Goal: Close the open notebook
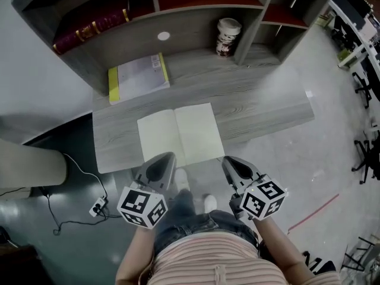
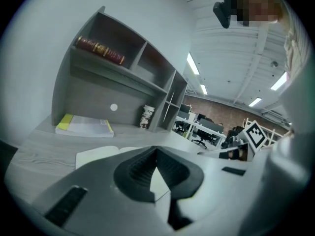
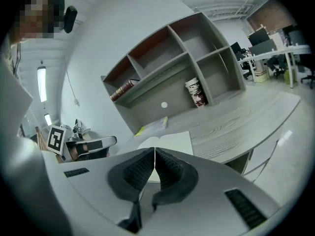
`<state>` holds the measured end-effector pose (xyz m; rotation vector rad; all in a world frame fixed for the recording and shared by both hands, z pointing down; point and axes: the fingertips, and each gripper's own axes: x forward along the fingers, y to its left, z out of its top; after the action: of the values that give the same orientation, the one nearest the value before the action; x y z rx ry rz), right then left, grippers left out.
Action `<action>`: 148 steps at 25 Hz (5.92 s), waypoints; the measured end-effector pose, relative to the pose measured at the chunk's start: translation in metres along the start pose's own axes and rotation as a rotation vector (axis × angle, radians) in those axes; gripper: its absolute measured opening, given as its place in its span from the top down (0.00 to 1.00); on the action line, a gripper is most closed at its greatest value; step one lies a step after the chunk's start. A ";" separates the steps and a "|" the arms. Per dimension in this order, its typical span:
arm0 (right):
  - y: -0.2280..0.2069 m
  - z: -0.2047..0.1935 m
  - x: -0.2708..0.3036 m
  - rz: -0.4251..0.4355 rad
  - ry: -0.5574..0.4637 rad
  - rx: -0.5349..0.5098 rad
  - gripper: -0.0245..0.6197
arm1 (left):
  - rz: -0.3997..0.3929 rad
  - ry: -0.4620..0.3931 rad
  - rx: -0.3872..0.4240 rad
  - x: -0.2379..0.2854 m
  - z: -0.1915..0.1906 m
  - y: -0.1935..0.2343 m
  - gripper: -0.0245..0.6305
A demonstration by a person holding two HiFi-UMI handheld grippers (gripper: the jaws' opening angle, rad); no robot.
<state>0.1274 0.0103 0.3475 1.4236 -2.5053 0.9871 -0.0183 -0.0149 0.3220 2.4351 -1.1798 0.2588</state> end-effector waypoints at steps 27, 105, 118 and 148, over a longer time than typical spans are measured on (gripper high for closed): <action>-0.052 -0.047 0.015 -0.250 -0.023 0.444 0.77 | -0.299 0.294 -0.002 0.071 -0.040 0.016 0.94; -0.016 -0.012 0.043 0.027 0.101 0.392 0.92 | -0.057 0.456 -0.173 0.075 -0.073 0.064 0.94; 0.018 -0.001 0.046 0.092 0.119 0.296 0.92 | 0.047 0.416 -0.230 0.040 -0.086 0.081 0.94; 0.113 -0.019 0.084 0.358 0.311 0.008 0.92 | 0.274 0.298 -0.404 -0.036 -0.115 0.105 0.94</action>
<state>-0.0136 -0.0008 0.3393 0.7571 -2.5593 1.1676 -0.1210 0.0038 0.4433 1.8181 -1.2830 0.4052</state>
